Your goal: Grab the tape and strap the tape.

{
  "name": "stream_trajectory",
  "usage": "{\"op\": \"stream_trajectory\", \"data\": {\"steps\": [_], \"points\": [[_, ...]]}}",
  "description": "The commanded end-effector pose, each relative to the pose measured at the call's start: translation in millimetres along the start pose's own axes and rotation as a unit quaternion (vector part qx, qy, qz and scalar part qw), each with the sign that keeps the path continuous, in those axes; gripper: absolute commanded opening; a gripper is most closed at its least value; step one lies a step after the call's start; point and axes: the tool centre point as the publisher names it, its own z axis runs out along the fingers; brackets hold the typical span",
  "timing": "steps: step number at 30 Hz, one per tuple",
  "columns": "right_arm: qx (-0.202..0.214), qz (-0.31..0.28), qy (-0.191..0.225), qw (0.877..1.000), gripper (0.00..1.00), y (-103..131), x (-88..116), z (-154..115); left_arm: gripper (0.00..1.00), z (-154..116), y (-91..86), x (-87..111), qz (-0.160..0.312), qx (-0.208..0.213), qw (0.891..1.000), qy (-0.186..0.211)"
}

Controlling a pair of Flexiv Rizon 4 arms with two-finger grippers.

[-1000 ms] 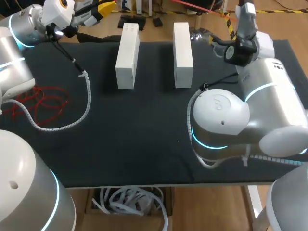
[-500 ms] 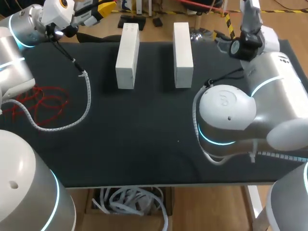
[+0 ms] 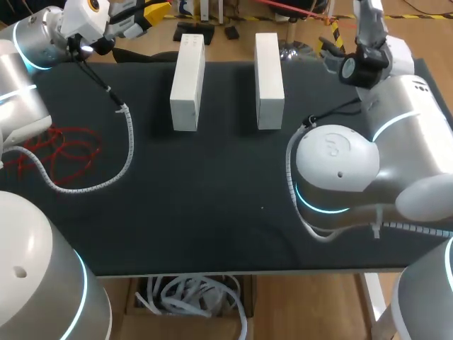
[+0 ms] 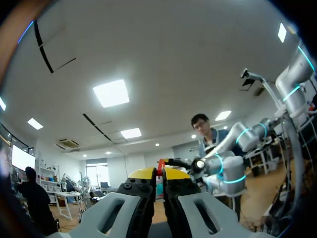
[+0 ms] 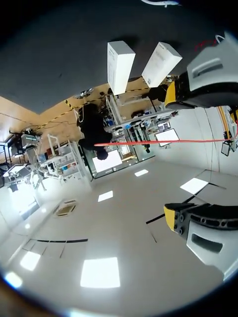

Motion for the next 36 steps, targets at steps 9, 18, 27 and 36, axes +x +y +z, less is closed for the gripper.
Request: {"op": "stream_trajectory", "data": {"steps": [9,18,27,36], "points": [[-0.004,0.005,0.005,1.0,0.49,-3.1,5.4,-9.6,0.0,-0.8,0.7,-0.5,0.0,0.001,1.0,0.001],[-0.007,0.014,0.005,1.0,0.47,-4.9,4.8,-18.4,0.0,-0.8,0.7,-0.5,0.0,0.001,1.0,0.001],[-0.015,0.02,0.007,1.0,0.45,-3.0,3.7,-21.9,0.0,-0.8,0.7,-0.5,0.0,0.001,1.0,0.001],[-0.018,0.02,0.01,1.0,0.43,-3.9,2.6,-16.8,0.0,-0.8,0.7,-0.5,0.0,0.001,1.0,0.001]]}}
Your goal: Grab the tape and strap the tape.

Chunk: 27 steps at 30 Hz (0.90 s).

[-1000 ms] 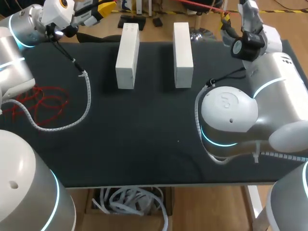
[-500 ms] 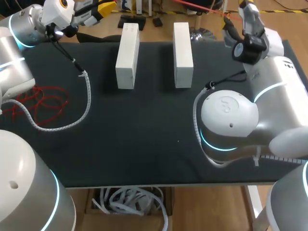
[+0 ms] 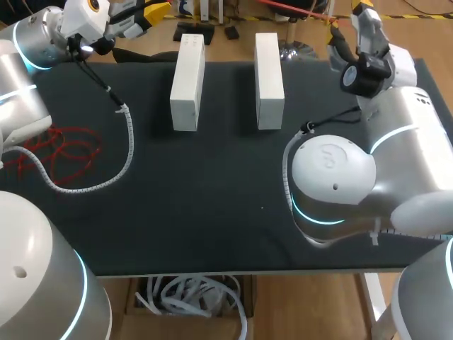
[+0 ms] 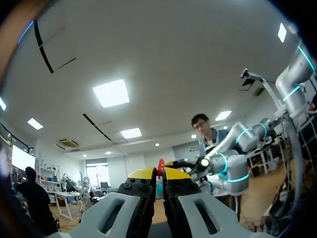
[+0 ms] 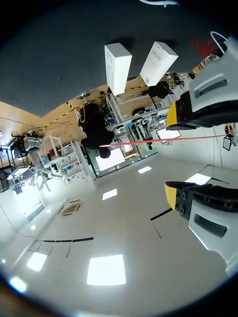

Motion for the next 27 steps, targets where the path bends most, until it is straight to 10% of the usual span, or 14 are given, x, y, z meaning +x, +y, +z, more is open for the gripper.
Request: {"op": "stream_trajectory", "data": {"steps": [1,17,23,27], "points": [[-0.004,0.0,0.0,1.0,0.44,-4.4,-0.8,2.6,0.0,-0.8,0.7,-0.5,0.0,0.001,1.0,0.001],[-0.001,0.0,-0.002,1.0,0.37,-9.5,-2.8,3.9,0.0,-0.8,0.7,-0.5,0.0,0.001,1.0,0.001],[-0.002,-0.001,-0.005,1.0,0.0,-10.2,-5.0,5.5,0.0,-0.8,0.7,-0.5,0.0,0.001,1.0,0.001],[-0.002,-0.002,-0.009,1.0,0.0,-10.8,-6.4,5.5,0.0,-0.8,0.7,-0.5,0.0,0.001,1.0,0.001]]}}
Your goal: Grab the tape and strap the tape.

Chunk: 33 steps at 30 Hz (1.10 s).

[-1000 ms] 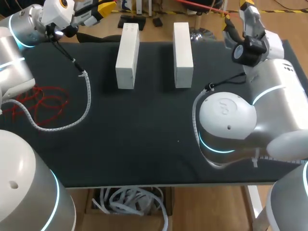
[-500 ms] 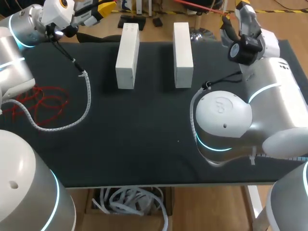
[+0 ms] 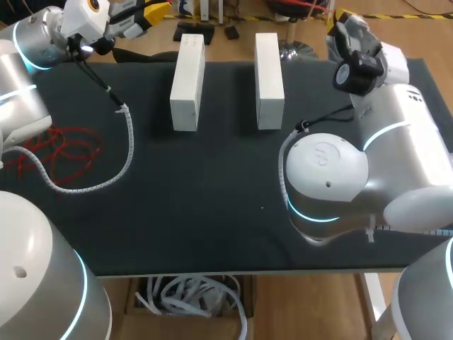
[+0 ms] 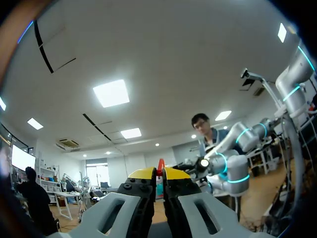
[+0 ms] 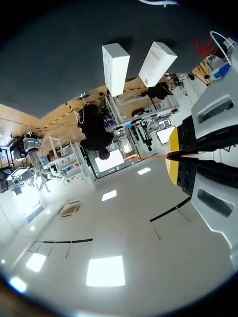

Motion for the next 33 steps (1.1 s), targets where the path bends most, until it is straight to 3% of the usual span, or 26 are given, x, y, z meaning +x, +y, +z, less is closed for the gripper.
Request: {"op": "stream_trajectory", "data": {"steps": [1,20,23,28,33], "points": [[-0.004,-0.002,-0.004,1.0,0.0,-3.2,0.8,-0.4,0.0,-0.8,0.7,-0.5,0.0,0.001,1.0,0.001],[-0.005,0.006,-0.014,1.0,0.0,-3.5,-0.2,-0.5,0.0,-0.8,0.7,-0.5,0.0,0.001,1.0,0.001],[-0.005,0.006,-0.014,1.0,0.0,-3.5,-0.2,-0.5,0.0,0.3,0.8,-2.7,-0.034,-0.081,0.996,0.024],[-0.005,0.006,-0.014,1.0,0.0,-3.5,-0.2,-0.5,0.0,3.9,2.2,-3.0,-0.127,-0.217,0.967,0.041],[-0.005,0.006,-0.014,1.0,0.0,-3.5,-0.2,-0.5,0.0,5.0,2.2,-2.2,-0.204,-0.327,0.92,0.065]]}}
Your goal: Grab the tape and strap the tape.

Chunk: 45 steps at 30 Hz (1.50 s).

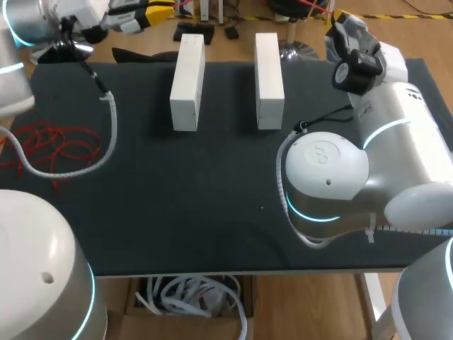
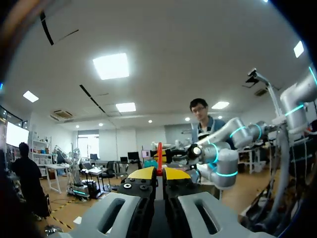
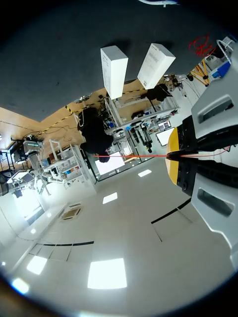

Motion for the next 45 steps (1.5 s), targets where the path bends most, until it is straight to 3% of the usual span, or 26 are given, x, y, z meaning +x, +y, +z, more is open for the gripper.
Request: {"op": "stream_trajectory", "data": {"steps": [1,4,7,9,10,12,16,18,26,45], "points": [[-0.003,-0.001,-0.003,1.0,0.0,-2.1,2.7,-0.6,0.0,0.5,-11.5,-2.2,-0.134,-0.232,0.963,0.036],[-0.003,-0.001,-0.003,1.0,0.0,-2.1,2.7,-0.6,0.0,-0.8,-12.7,-0.5,-0.166,-0.303,0.938,0.042],[-0.003,-0.001,-0.003,1.0,0.0,-2.1,2.7,-0.6,0.0,-1.8,-13.0,1.4,-0.169,-0.341,0.924,0.029],[-0.003,-0.001,-0.003,1.0,0.0,-2.1,2.7,-0.6,0.0,-1.7,-13.7,2.6,-0.157,-0.354,0.922,0.014],[-0.003,-0.001,-0.003,1.0,0.0,-2.1,2.7,-0.6,0.0,-1.7,-14.2,2.8,-0.16,-0.375,0.913,0.018],[-0.003,-0.001,-0.003,1.0,0.0,-2.1,2.7,-0.6,0.0,-1.7,-14.1,3.9,-0.142,-0.376,0.916,0.001],[-0.003,-0.001,-0.003,1.0,0.0,-2.1,2.7,-0.6,0.0,1.6,-19.3,2.1,-0.102,-0.419,0.902,-0.012],[-0.003,-0.001,-0.003,1.0,0.0,-2.1,2.7,-0.6,0.0,4.4,-20.9,1.2,-0.07,-0.425,0.902,-0.024],[-0.003,-0.001,-0.003,1.0,0.0,-2.1,2.7,-0.6,0.0,16.7,-26.3,-2.3,0.006,-0.47,0.883,-0.018],[-0.003,-0.001,-0.003,1.0,0.0,-2.1,2.7,-0.6,0.0,35.4,-23.2,2.4,0.015,-0.496,0.868,-0.001]]}}
